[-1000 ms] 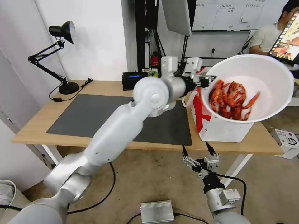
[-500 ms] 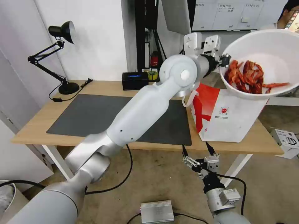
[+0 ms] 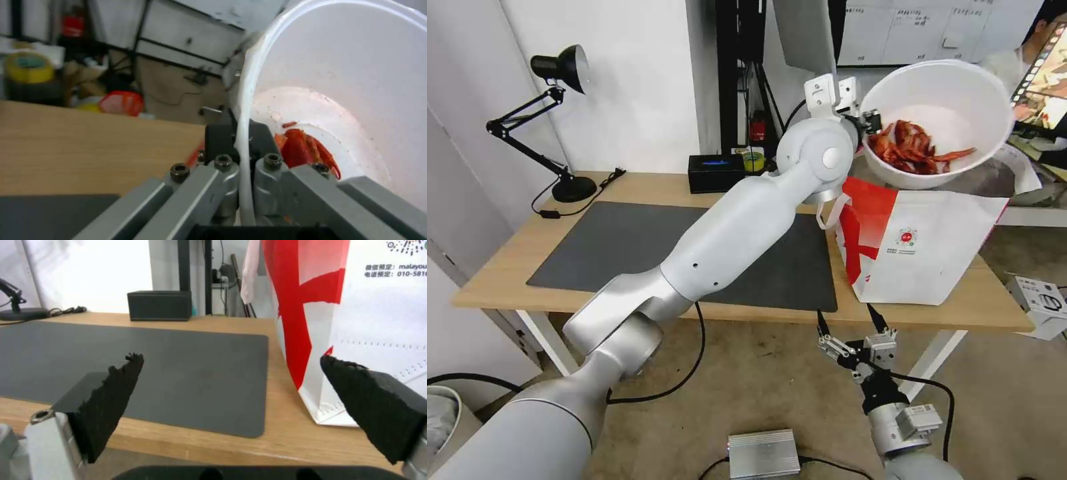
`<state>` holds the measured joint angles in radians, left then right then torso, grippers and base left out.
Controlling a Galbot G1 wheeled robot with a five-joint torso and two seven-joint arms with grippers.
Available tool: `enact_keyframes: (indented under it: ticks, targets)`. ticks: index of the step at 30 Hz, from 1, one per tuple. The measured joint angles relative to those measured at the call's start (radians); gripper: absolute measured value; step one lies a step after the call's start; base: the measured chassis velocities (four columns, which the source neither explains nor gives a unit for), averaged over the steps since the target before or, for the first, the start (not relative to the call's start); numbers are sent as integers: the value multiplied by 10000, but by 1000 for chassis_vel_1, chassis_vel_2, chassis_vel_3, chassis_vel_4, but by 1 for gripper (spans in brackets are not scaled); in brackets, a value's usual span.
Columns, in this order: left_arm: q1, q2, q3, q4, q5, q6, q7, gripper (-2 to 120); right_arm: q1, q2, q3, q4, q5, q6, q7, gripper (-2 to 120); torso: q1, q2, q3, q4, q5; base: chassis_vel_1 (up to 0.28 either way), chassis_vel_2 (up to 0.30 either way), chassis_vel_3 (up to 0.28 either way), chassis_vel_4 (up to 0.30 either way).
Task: Pick up the trash from the table and place it into the takeout bag.
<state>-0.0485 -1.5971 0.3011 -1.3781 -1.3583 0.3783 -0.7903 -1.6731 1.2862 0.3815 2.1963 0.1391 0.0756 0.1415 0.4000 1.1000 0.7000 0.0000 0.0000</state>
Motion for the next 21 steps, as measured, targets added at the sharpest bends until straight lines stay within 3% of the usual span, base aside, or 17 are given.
enact_keyframes:
  ticks: [21]
  targets:
    - [380, 17, 241, -121, 294, 21, -62, 0, 1, 0, 0, 0, 0, 0, 0, 99, -1, 0, 0, 0, 0, 0, 0, 0, 0]
